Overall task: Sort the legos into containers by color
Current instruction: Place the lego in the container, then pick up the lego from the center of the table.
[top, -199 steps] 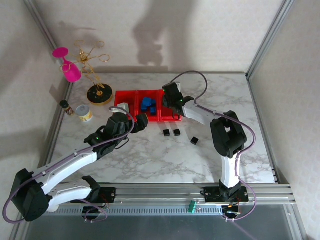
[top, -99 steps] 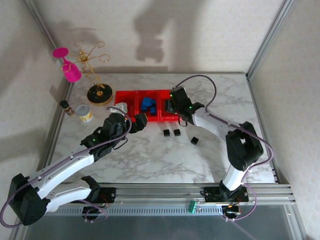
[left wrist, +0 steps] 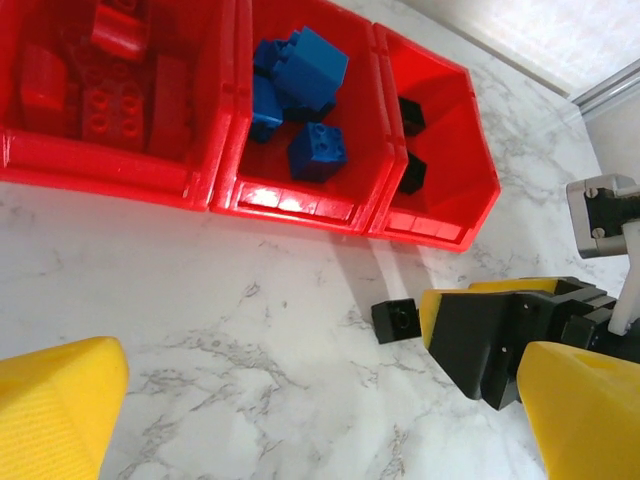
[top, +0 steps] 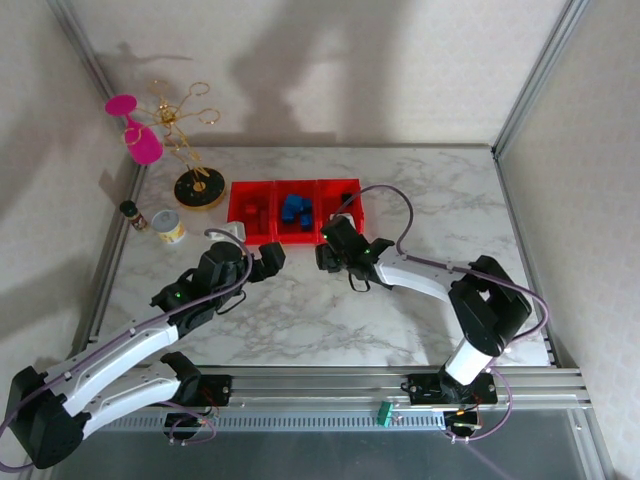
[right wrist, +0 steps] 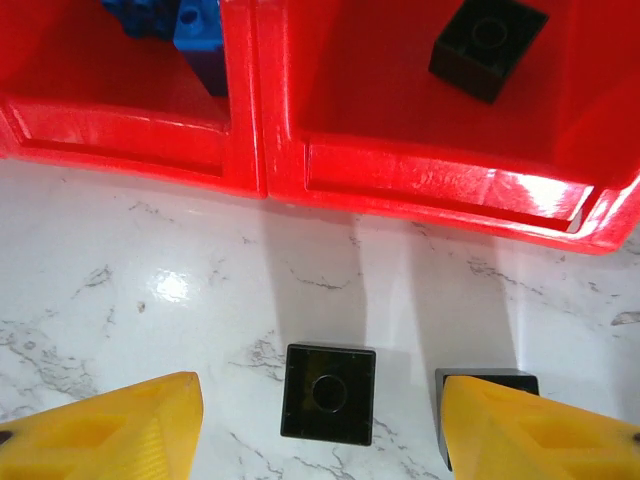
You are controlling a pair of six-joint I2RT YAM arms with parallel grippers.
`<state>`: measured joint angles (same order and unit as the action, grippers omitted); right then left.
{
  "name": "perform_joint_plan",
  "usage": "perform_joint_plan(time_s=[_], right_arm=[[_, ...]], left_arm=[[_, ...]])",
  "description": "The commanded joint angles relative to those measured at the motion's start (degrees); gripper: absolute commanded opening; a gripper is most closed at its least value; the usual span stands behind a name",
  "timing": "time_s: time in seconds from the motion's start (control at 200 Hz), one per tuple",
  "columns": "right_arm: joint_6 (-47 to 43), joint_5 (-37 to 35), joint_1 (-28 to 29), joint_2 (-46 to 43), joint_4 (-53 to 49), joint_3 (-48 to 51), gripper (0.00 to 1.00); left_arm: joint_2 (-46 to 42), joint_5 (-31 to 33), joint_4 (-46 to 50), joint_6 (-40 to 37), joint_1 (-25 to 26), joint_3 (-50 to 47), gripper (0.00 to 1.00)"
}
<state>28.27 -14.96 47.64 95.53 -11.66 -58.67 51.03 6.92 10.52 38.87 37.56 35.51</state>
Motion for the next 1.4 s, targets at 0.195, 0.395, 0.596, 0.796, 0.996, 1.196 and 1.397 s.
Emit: perform_joint_plan(time_s=[0.195,0.395,0.596,0.796,0.996,1.196,1.397], right_arm=[[0.48,-1.77,1.59,6.10,-0.29,-1.14,0.59],[-0.50,-1.92,1.66,9.05,-0.55,-2.91,0.51],[-0.67,-1.83,1.62,10.47,-0.54,-3.82,0.41],[-0.76,-1.65,1.63,8.41,-0.98,-4.08,0.29],[-1.93,-1.88,1.36,3.49,-2.15,-5.97,0.27],[-3.91,-2.88,-2.58,3.64,-4.35,-11.98,0.27],[-6.01,-3.50,-6.79,8.19,-1.88,-18.03,0.28]], left_arm=[[-2.07,2.04,1.65,2.15,-0.03,-2.53,1.00],[-1.46,2.14,1.34,2.17,-0.03,-2.64,1.00],[-1.33,2.31,1.31,2.08,-0.03,-2.72,1.00],[-1.30,2.22,1.18,1.65,-0.03,-2.11,1.00],[-0.02,2.22,1.21,0.00,-0.03,0.22,0.99],[2.83,1.63,-0.63,-1.17,-0.03,2.90,0.99],[7.37,0.99,-2.78,-1.69,-0.12,5.83,1.00]])
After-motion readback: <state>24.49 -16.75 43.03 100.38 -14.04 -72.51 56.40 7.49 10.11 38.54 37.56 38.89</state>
